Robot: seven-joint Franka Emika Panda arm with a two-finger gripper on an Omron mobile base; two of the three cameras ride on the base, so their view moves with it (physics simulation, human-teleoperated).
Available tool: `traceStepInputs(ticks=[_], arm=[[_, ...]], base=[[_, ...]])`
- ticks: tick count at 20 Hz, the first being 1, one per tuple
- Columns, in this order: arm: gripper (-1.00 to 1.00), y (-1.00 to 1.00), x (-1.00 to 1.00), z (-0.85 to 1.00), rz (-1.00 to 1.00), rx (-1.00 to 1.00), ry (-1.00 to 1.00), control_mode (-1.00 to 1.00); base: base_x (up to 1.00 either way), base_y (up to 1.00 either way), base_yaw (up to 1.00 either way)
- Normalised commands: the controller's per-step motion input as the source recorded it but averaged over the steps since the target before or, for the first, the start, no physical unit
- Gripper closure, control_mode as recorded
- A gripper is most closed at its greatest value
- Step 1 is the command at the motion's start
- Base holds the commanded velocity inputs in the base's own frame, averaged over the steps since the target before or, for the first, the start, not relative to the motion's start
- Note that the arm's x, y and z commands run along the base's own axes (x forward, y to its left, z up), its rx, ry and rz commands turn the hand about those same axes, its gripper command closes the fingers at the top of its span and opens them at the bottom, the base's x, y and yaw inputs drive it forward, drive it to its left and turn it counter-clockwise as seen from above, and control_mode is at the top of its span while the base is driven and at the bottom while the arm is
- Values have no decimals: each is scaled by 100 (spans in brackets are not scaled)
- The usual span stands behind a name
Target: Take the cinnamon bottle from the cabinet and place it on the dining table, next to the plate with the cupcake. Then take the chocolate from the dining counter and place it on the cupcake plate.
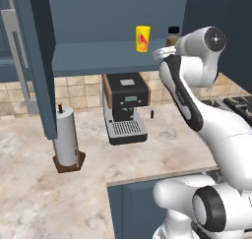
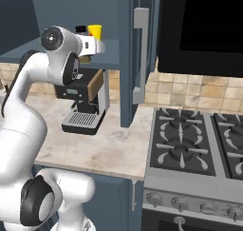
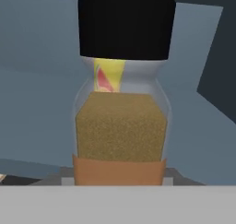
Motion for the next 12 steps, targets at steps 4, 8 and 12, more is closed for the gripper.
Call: traceStepInputs(ticks=[4,8,12], arm=[[100,22,-67,1,-5,1,0,-100],[100,15,-65,6,-1,1,0,-100],[100,6,-62,11,0,4,0,-100]], base=[[0,0,0],[0,0,0],[0,0,0]])
